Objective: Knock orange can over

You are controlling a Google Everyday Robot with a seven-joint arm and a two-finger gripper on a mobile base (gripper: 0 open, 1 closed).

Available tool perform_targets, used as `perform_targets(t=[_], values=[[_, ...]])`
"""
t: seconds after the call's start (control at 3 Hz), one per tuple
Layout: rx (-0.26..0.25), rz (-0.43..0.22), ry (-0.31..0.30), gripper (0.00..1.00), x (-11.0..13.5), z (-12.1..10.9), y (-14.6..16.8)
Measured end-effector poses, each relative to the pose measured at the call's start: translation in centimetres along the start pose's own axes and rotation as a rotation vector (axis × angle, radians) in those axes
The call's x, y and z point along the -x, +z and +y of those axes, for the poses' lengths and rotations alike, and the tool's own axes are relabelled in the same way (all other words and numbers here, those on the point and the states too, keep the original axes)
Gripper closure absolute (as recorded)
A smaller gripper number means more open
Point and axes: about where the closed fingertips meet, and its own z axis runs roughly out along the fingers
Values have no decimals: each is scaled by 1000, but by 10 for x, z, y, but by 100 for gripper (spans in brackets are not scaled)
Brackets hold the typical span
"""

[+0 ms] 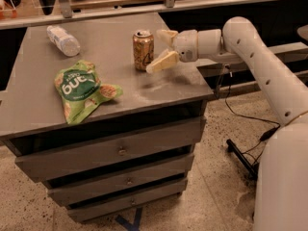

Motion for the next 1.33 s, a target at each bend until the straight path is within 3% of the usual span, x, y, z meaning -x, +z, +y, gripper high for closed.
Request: perform_targets(t=[0.33,1.0,1.33], values=[[40,-25,10,2,0,-4,17],[101,-44,17,44,-2,-3,35],[96,-41,-13,66,6,-7,31]])
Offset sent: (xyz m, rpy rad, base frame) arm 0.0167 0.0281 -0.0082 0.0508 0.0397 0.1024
